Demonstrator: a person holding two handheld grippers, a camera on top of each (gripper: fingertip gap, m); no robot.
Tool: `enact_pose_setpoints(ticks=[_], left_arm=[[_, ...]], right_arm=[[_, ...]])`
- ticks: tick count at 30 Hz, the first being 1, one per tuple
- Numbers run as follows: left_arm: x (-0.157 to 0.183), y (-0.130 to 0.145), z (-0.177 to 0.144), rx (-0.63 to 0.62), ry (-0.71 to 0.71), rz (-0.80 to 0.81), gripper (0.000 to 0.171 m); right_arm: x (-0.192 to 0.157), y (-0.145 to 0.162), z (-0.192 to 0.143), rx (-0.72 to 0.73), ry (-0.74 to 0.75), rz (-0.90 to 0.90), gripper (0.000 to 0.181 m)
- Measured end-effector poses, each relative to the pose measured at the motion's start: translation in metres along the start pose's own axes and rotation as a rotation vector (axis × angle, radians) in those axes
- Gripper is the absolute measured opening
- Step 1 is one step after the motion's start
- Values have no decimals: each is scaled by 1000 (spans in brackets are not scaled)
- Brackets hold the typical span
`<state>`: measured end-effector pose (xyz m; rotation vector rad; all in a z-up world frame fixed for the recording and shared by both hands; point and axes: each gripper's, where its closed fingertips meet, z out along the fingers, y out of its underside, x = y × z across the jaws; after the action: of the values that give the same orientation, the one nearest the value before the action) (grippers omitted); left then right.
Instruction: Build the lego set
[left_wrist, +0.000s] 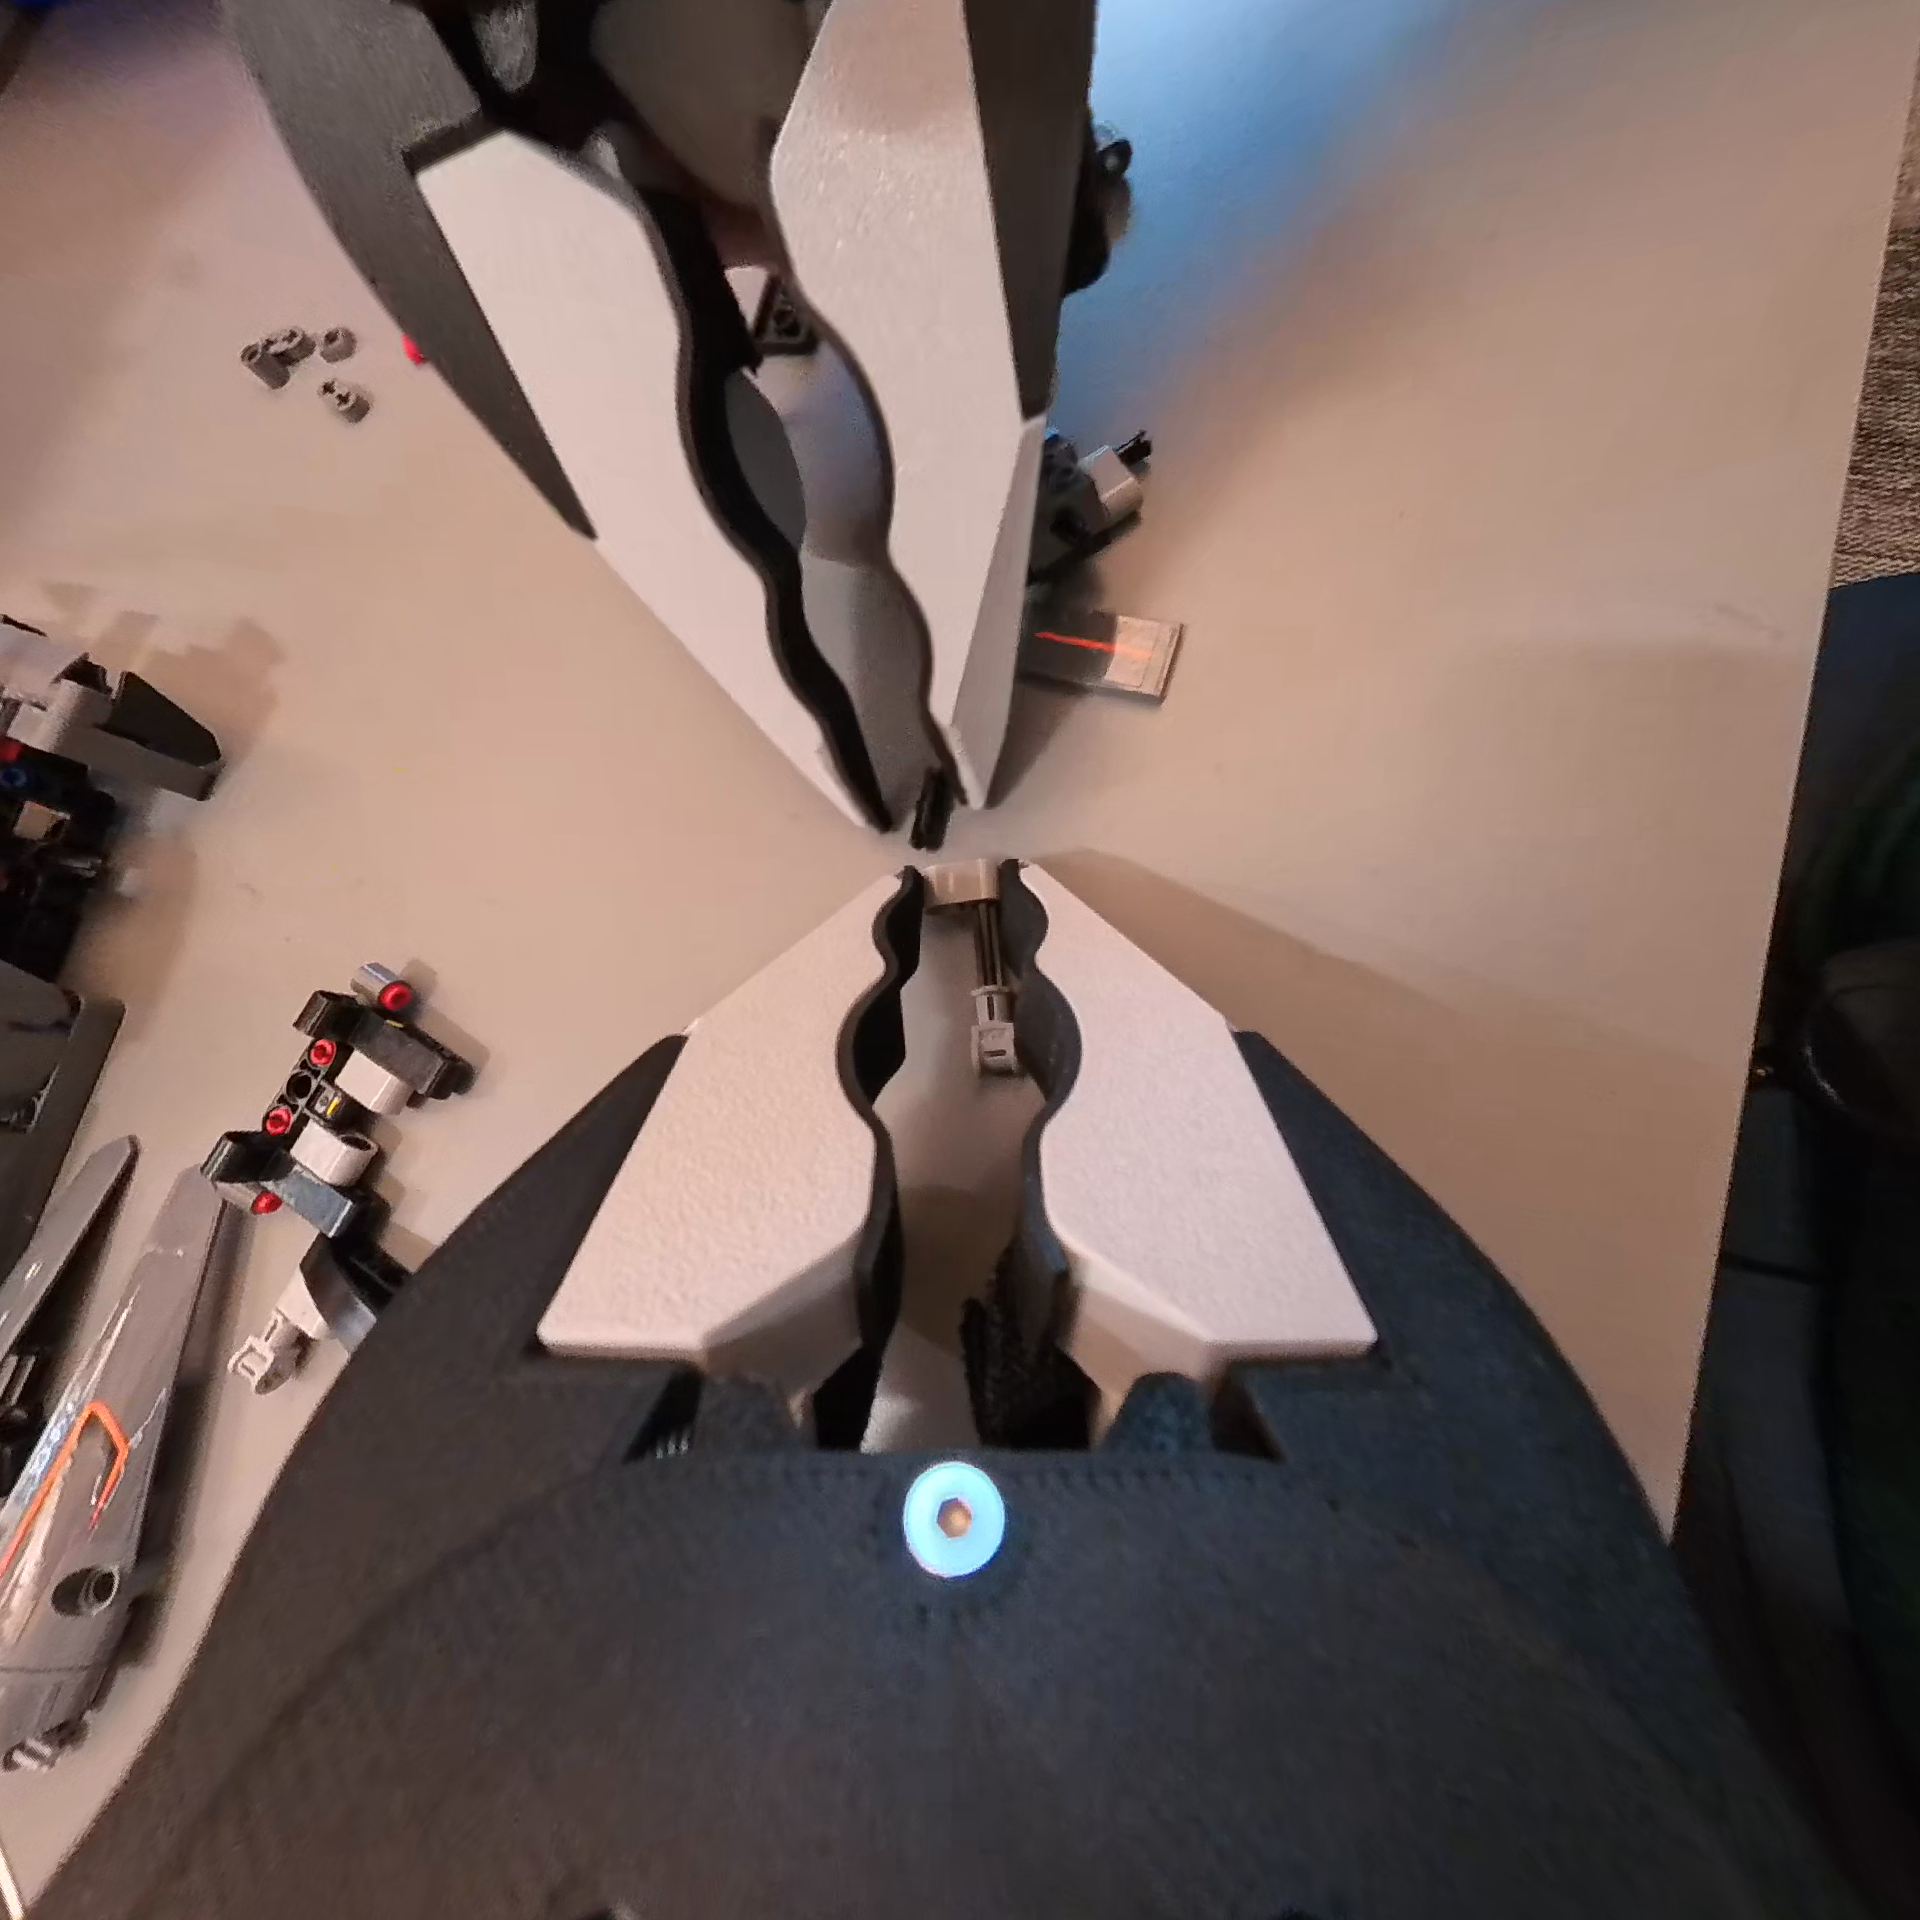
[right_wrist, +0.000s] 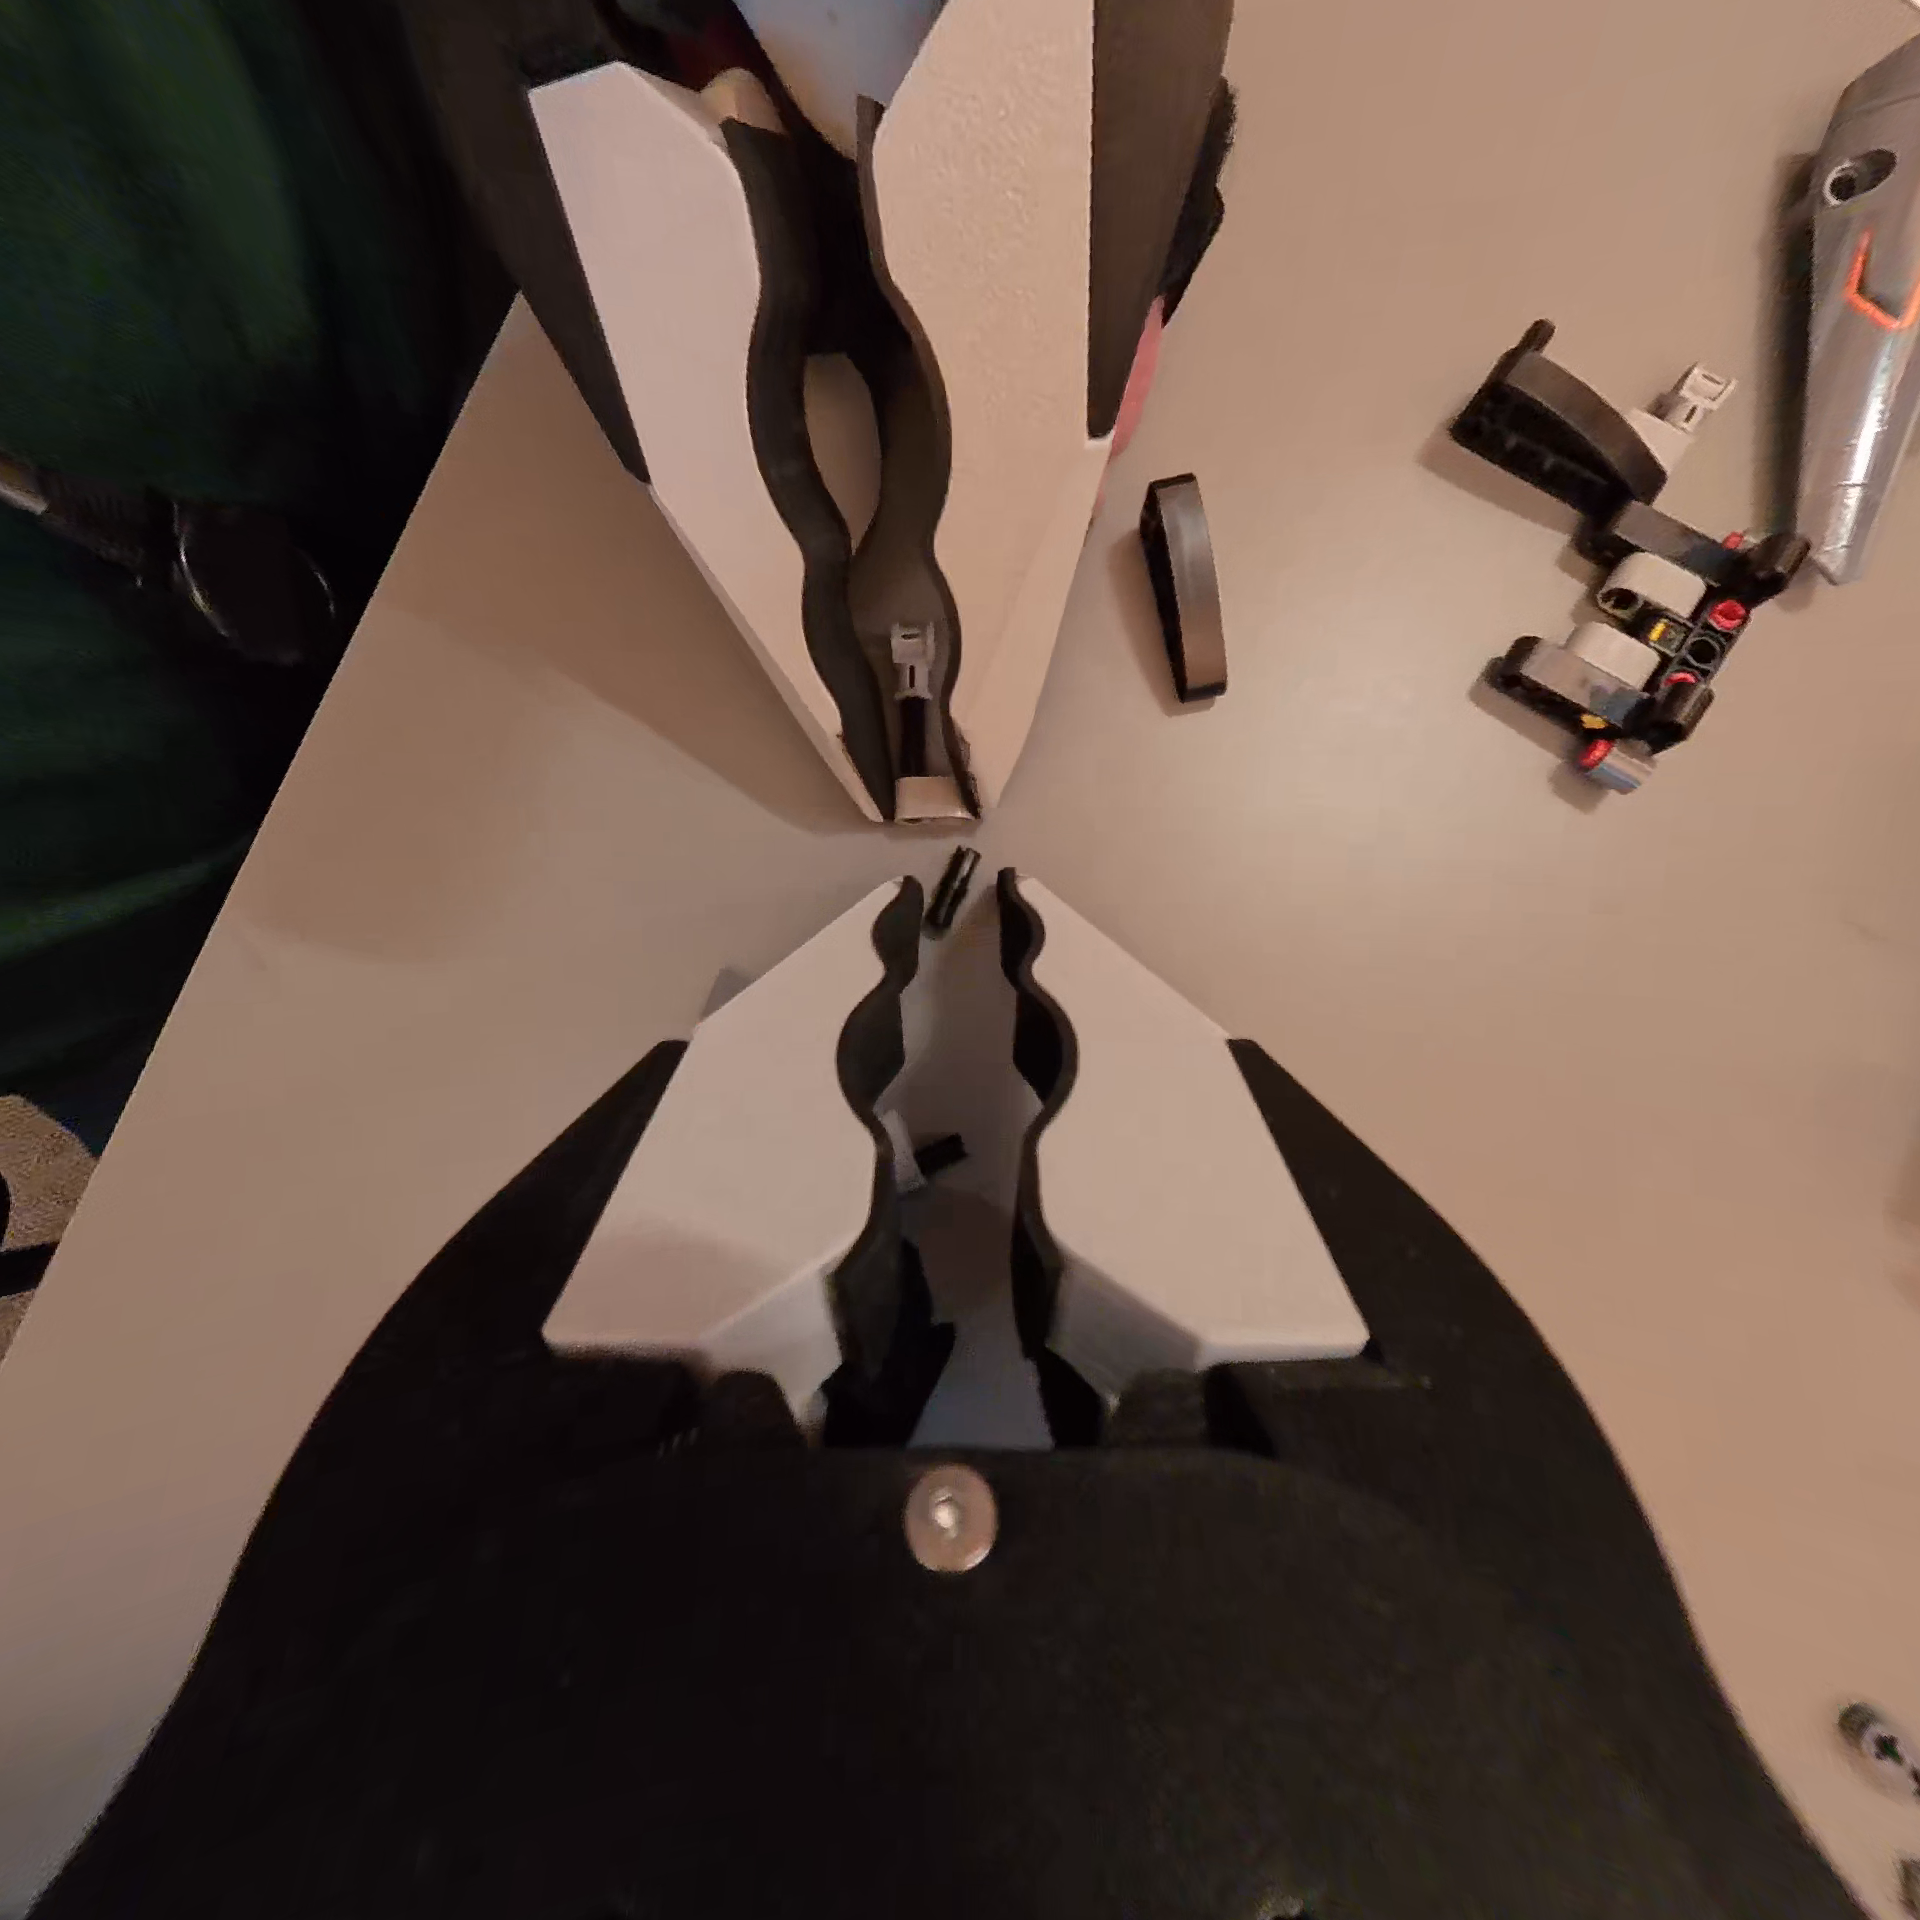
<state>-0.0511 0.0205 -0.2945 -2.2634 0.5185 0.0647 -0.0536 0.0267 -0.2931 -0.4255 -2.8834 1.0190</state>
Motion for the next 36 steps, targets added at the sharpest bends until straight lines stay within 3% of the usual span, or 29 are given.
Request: enact_pose_setpoints(ticks=[10, 12, 15, 36], left_arm=[[0, 0, 0, -1, 3, -5, 13], [0, 0, 0, -1, 3, -5, 13], [0, 0, 0, -1, 2, -5, 13], [0, 1, 0, -3, -11, -3, 13]], right_arm=[[0, 4, -1, 1, 45, 22, 5], [2, 2, 0, 10, 55, 30, 17], [2, 1, 0, -1, 58, 10, 16], [1, 1, 2, 4, 62, -11, 2]])
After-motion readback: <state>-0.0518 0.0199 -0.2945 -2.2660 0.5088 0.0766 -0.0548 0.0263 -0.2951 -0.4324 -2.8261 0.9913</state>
